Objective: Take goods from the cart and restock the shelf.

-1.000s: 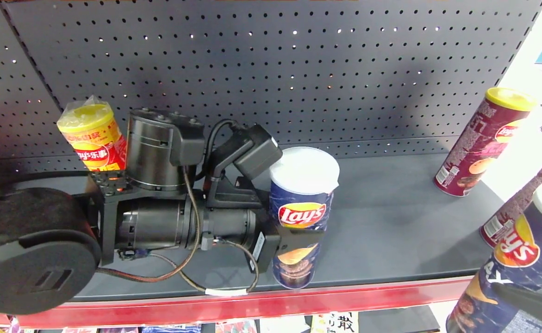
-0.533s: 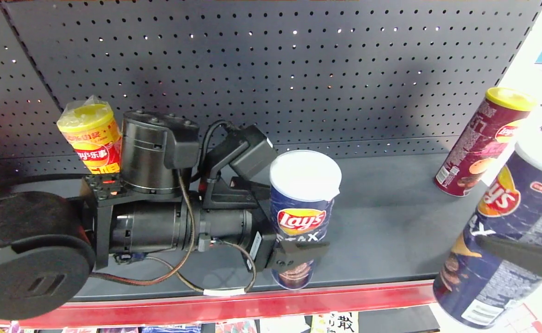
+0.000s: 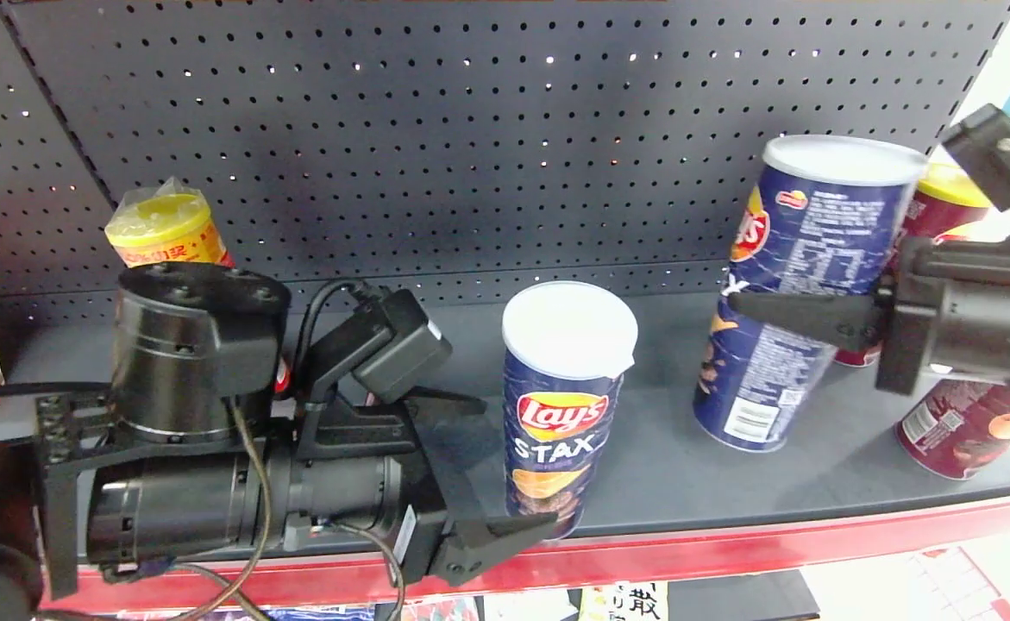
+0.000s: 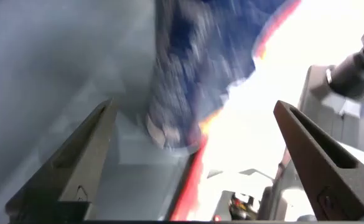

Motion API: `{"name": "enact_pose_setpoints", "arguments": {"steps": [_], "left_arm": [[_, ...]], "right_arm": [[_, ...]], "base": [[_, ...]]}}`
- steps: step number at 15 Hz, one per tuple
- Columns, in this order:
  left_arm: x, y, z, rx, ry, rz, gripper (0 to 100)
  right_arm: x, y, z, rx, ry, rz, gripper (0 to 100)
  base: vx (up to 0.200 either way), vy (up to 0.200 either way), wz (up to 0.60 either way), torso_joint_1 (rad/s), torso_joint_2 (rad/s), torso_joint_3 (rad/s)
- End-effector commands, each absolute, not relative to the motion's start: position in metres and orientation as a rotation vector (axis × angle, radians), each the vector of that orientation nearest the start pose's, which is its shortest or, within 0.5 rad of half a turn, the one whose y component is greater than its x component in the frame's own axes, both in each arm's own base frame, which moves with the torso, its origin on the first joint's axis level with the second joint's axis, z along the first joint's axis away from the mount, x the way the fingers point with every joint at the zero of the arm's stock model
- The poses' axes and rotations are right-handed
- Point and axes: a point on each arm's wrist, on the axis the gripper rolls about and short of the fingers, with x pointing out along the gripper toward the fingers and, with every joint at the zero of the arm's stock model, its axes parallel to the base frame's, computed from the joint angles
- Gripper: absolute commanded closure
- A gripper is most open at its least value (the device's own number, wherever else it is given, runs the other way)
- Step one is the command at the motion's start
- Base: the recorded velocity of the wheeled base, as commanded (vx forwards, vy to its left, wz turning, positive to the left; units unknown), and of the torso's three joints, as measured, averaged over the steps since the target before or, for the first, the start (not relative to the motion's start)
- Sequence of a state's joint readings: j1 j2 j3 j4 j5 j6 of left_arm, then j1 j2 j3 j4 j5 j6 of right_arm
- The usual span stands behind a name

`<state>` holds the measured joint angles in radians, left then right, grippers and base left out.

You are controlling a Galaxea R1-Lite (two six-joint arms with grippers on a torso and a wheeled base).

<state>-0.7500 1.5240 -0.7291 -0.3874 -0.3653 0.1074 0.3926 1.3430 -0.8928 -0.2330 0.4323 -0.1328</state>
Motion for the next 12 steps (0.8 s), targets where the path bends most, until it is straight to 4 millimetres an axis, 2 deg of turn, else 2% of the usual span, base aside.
{"name": "enact_pose_setpoints", "arguments": {"steps": [1, 3, 8, 12], "left_arm": [[0.169, -0.167, 0.191, 0.173, 0.344, -1.106, 0], [0.162, -0.16, 0.187, 0.178, 0.356, -1.102, 0], [0.144, -0.141, 0.177, 0.213, 0.404, -1.007, 0], [0.141, -0.132, 0.174, 0.22, 0.428, -0.963, 0]], "right_arm": [[0.249, 0.121, 0.249, -0.121, 0.216, 0.866, 100], [0.269, 0.132, 0.246, -0.119, 0.188, 0.872, 100], [0.29, 0.164, 0.24, -0.118, 0.19, 0.934, 100], [0.312, 0.18, 0.236, -0.12, 0.183, 0.942, 100]], "base": [[0.0, 0.0, 0.0, 0.0, 0.0, 0.0], [0.0, 0.0, 0.0, 0.0, 0.0, 0.0], [0.0, 0.0, 0.0, 0.0, 0.0, 0.0], [0.0, 0.0, 0.0, 0.0, 0.0, 0.0]]}}
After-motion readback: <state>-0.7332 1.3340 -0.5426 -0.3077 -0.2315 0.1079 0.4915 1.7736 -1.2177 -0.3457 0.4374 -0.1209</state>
